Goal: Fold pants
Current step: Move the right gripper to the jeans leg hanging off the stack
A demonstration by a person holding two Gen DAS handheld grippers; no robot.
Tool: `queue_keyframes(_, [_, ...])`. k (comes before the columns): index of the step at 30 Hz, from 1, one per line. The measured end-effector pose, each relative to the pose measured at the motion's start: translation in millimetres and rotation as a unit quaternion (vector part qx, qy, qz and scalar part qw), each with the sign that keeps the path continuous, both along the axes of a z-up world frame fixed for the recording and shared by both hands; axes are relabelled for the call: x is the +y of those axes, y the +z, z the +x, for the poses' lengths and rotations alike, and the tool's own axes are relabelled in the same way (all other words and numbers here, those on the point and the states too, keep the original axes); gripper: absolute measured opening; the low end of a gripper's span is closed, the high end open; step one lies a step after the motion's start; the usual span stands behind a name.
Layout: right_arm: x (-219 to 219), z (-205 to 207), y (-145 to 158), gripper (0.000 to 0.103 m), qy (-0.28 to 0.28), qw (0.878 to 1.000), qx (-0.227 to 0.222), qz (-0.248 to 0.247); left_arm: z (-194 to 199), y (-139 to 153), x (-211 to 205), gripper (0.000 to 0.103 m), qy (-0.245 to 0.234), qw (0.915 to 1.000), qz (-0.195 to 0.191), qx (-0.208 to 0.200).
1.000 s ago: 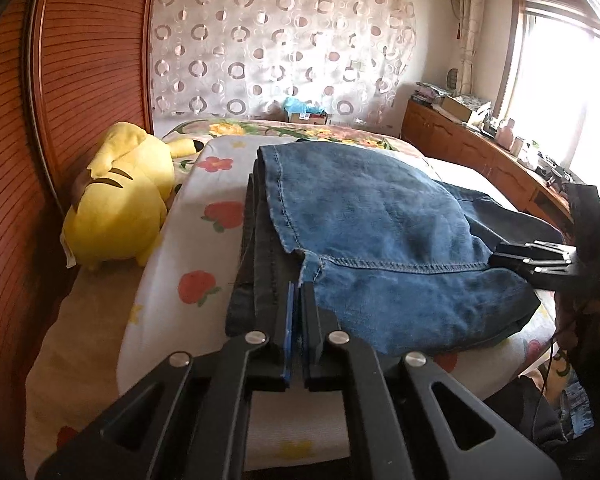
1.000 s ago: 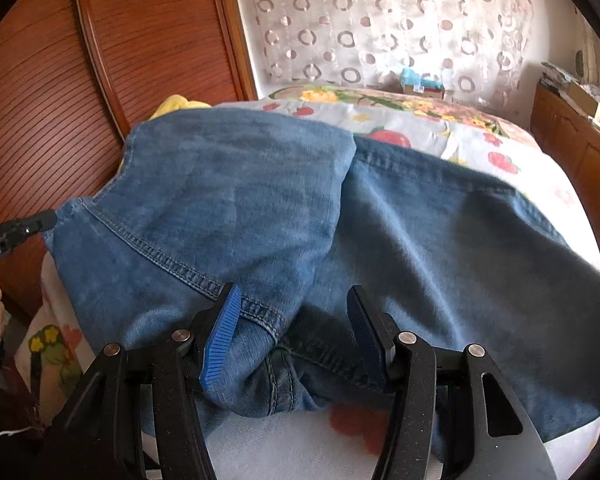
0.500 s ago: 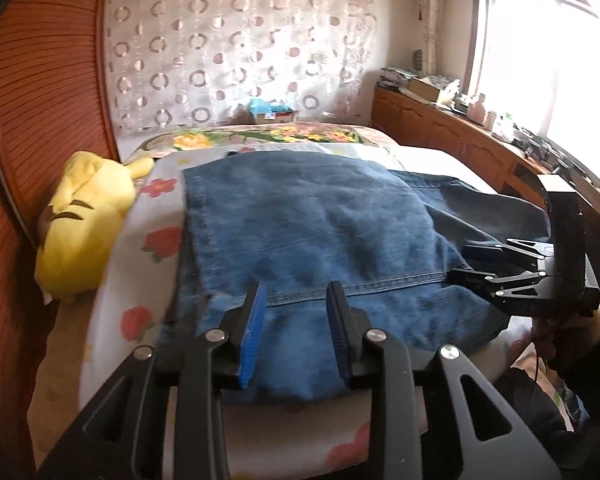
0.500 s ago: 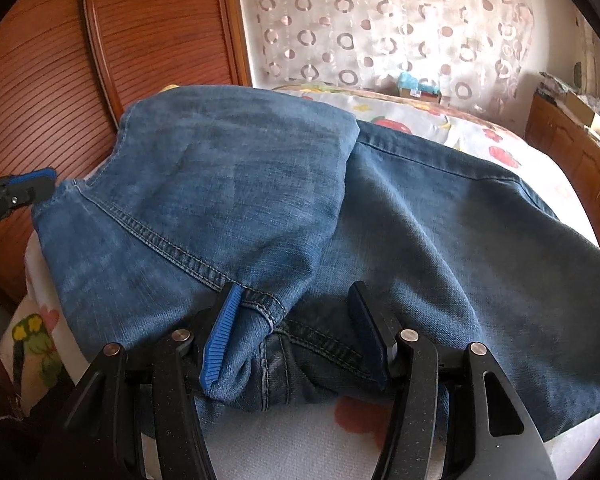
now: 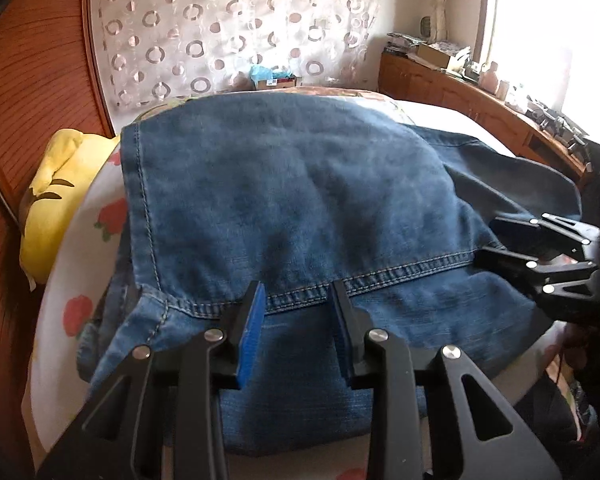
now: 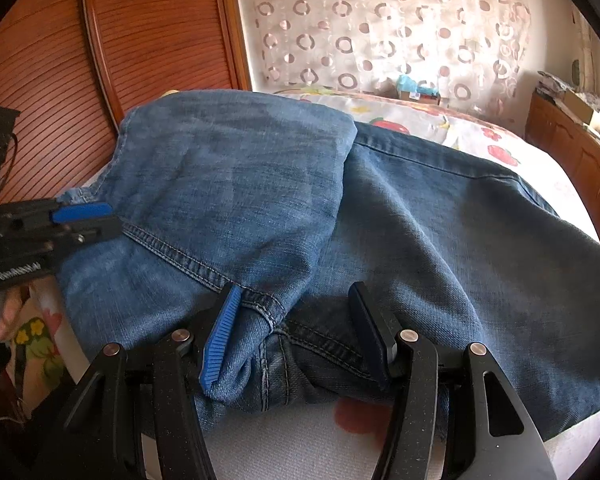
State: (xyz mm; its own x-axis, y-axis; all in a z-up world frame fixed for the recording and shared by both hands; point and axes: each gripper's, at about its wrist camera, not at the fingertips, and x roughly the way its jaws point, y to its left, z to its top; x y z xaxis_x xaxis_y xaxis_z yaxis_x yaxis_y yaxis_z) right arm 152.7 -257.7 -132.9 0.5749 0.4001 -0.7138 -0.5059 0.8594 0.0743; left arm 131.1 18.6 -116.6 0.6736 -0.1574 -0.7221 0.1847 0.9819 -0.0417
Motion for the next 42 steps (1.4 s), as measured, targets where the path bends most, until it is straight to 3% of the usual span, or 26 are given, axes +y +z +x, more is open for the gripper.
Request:
queue_keyframes(8, [-2,-2,2,0.057,-0.005,1.0,-0.003,-0.004,-6,-6,0,0.033,0.009,0.9997,-0.005,-0.023])
queue_keyframes(14, [-16,-11,19,0.057,-0.023,0.999,-0.027,-0.007,-8,-11,2,0.035,0.016,0.9992,-0.009,-0.036])
queue_keyframes(26, [-108,-30,69,0.057,-0.12,0.989,-0.086,-0.019,-9,-12,-1,0.037,0.021,0.9988,-0.002,-0.044])
queue_keyframes(34, [-180,-27,63,0.057,-0.197,0.978,-0.065,-0.011,-5,-8,-2,0.037,0.014,0.9997,0.0,-0.022])
queue_keyframes(42, [-206,-24,49,0.057,-0.217,0.975,-0.044,-0.005,-19,17,-9,0.037,-0.008,0.999,-0.037,-0.025])
